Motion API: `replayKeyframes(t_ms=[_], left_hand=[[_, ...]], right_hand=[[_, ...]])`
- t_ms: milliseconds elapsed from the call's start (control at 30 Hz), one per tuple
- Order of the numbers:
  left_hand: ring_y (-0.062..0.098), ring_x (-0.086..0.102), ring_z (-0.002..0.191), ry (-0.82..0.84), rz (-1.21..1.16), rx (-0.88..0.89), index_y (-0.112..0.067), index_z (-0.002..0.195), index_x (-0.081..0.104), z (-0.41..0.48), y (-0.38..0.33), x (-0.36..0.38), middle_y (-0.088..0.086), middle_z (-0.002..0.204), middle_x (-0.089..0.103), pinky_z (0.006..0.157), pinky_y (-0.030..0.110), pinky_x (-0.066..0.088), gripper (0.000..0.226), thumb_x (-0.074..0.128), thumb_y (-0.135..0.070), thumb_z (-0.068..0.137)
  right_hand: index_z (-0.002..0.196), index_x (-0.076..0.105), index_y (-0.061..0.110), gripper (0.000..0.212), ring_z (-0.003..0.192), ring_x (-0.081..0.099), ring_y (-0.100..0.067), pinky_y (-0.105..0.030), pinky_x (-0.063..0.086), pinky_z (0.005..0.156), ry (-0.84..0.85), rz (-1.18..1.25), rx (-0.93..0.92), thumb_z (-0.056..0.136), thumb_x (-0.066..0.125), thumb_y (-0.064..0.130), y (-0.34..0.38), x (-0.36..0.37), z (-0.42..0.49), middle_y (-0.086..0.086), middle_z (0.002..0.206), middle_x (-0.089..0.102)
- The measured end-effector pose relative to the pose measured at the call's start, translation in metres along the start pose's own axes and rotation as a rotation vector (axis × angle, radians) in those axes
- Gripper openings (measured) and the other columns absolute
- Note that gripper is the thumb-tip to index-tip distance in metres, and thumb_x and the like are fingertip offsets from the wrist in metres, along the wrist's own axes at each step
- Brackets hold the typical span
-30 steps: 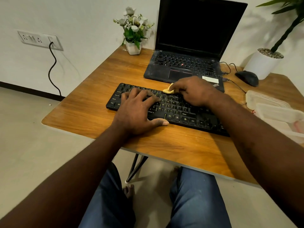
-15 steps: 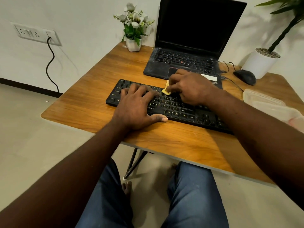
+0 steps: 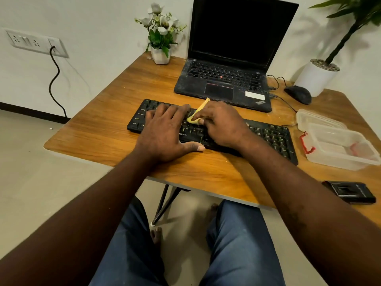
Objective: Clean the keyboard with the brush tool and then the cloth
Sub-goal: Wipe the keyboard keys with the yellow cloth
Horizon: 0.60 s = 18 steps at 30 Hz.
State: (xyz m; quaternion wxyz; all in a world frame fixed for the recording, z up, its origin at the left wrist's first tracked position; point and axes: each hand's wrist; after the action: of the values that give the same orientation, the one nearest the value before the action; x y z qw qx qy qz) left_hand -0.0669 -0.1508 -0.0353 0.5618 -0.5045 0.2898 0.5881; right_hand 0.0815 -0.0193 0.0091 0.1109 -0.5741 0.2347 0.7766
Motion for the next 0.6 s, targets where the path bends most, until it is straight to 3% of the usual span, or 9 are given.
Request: replayKeyframes(t_ms=[100, 300, 467, 600], left_hand=[[0.026, 0.035, 0.138, 0.007, 0.012, -0.007, -0.025, 0.161, 0.022, 0.0, 0.0, 0.0, 0.003, 0.155, 0.043, 0.112, 0.054, 0.028, 0.124, 0.037, -0.104, 0.067], [0.026, 0.033, 0.14, 0.017, -0.001, -0.019, -0.028, 0.162, 0.022, 0.0, 0.0, -0.001, 0.002, 0.157, 0.039, 0.114, 0.054, 0.026, 0.124, 0.038, -0.103, 0.064], [0.026, 0.031, 0.141, 0.022, 0.006, 0.016, -0.033, 0.16, 0.026, -0.002, 0.0, -0.002, 0.001, 0.158, 0.038, 0.115, 0.052, 0.025, 0.116, 0.045, -0.099, 0.067], [0.025, 0.032, 0.14, 0.028, 0.026, 0.041, -0.035, 0.157, 0.031, -0.003, 0.0, -0.003, -0.002, 0.155, 0.039, 0.114, 0.05, 0.025, 0.111, 0.043, -0.099, 0.067]], right_hand=[[0.121, 0.075, 0.031, 0.029, 0.114, 0.056, -0.019, -0.042, 0.05, 0.097, -0.047, 0.027, 0.023, 0.1, 0.061, 0.017, 0.012, 0.002, -0.021, 0.005, 0.118, 0.067], [0.125, 0.073, 0.033, 0.031, 0.112, 0.055, -0.015, -0.037, 0.045, 0.096, 0.028, 0.032, 0.003, 0.1, 0.061, 0.018, -0.002, -0.009, -0.074, 0.006, 0.115, 0.066], [0.117, 0.078, 0.027, 0.032, 0.098, 0.056, -0.018, -0.038, 0.048, 0.083, -0.196, 0.073, 0.045, 0.093, 0.059, 0.018, -0.007, 0.011, -0.111, 0.004, 0.1, 0.066], [0.11, 0.08, 0.024, 0.027, 0.094, 0.058, -0.02, -0.04, 0.05, 0.078, -0.274, 0.042, 0.028, 0.09, 0.064, 0.017, -0.004, 0.023, -0.12, 0.003, 0.098, 0.068]])
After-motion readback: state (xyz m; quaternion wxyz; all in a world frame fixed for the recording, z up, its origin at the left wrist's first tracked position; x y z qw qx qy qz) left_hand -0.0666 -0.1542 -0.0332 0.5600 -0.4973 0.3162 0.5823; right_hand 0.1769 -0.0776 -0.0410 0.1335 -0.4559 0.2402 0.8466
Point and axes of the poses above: each hand's wrist, its own z-axis towards the middle knuckle, its own x-axis out of the palm, y = z × x
